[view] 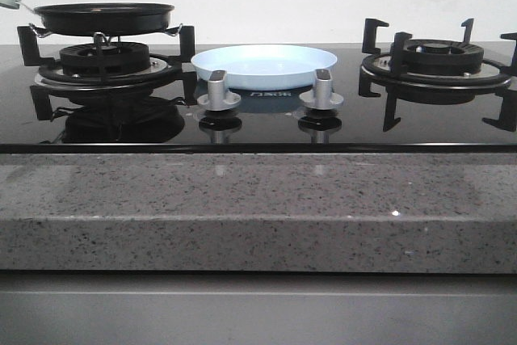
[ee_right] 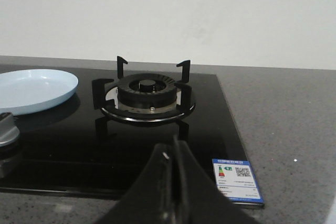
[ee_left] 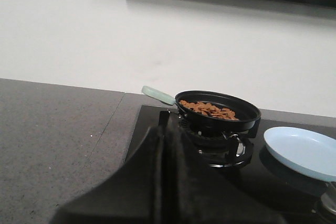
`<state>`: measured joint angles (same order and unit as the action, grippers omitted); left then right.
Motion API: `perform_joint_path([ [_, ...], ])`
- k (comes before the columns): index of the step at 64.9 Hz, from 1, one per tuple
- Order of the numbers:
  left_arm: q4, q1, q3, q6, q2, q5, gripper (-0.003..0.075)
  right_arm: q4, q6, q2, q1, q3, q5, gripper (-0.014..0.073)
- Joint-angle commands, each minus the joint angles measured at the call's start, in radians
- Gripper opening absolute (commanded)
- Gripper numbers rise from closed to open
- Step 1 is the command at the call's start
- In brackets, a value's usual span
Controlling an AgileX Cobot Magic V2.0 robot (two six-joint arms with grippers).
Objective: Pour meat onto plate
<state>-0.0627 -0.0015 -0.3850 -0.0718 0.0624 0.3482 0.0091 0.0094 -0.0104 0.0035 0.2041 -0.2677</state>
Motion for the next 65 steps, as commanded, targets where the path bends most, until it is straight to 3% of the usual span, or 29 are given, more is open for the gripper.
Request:
perform_joint_path([
  [1,-0.007,-0.006,-0.139,0.000,0.089,0.041,-0.0020,-0.003,0.000,0.044,-0.005,0.115,-0.027,-0.0069],
  [9,-0.005,-0.006,-0.263,0.000,0.211,0.162,-0.0020,0.034,0.000,0.137,-0.005,0.249,-0.158,-0.0069],
  [18,0.000,-0.006,-0.353,0.046,0.334,0.211,-0.0020,0.073,0.000,0.267,-0.005,0.374,-0.257,-0.0069],
  [51,-0.051,-0.011,-0.391,0.045,0.510,0.190,-0.0012,0.080,-0.004,0.529,-0.005,0.436,-0.257,-0.0062],
  [56,-0.047,-0.037,-0.391,0.045,0.529,0.197,0.0066,0.080,-0.019,0.543,-0.005,0.436,-0.261,0.0009],
  [59,-0.028,-0.065,-0.391,0.048,0.537,0.198,0.0158,0.080,-0.019,0.549,-0.003,0.436,-0.264,0.0083],
  [65,0.025,-0.132,-0.391,0.048,0.553,0.203,0.0391,0.080,-0.019,0.556,-0.002,0.436,-0.265,0.0323],
])
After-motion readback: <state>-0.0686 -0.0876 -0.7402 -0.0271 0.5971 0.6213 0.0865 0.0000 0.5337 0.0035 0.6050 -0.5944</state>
